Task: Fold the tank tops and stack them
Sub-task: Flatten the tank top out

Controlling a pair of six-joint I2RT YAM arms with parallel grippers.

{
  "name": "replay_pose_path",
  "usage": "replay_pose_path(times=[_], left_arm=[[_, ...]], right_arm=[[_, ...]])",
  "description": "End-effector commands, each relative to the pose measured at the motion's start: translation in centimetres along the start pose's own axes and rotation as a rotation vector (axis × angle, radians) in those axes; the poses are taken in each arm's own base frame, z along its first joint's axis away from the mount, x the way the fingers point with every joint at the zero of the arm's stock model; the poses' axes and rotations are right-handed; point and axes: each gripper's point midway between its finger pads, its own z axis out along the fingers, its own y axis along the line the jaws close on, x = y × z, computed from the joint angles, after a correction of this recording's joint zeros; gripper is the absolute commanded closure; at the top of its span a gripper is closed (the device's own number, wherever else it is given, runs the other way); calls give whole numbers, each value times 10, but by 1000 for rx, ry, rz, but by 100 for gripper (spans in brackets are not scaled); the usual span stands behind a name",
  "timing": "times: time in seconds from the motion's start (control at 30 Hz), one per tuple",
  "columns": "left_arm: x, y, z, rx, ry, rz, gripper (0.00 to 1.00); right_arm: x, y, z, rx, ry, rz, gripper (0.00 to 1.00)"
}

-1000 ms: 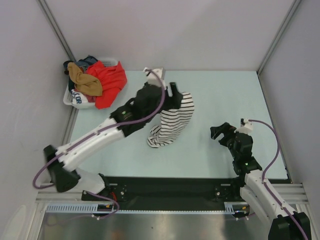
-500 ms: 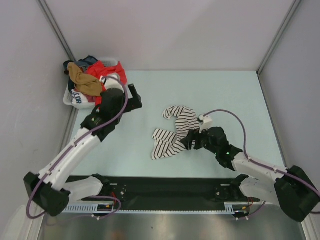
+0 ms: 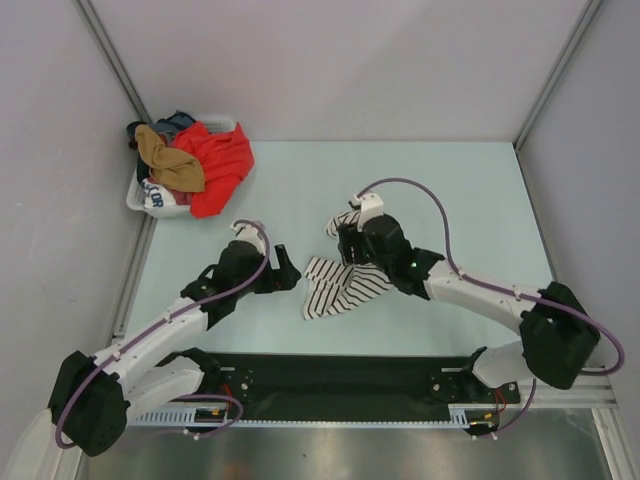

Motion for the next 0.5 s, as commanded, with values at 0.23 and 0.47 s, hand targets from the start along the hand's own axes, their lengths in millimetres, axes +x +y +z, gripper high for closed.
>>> replay_pose_path(times=[0.23, 0.47], left_arm=[[-2, -56, 49, 190, 65, -11, 11], [21, -57, 76, 191, 132, -30, 17]], right_arm=[[8, -9, 87, 172, 283, -121, 51], [46, -27, 125, 224, 389, -119, 39]])
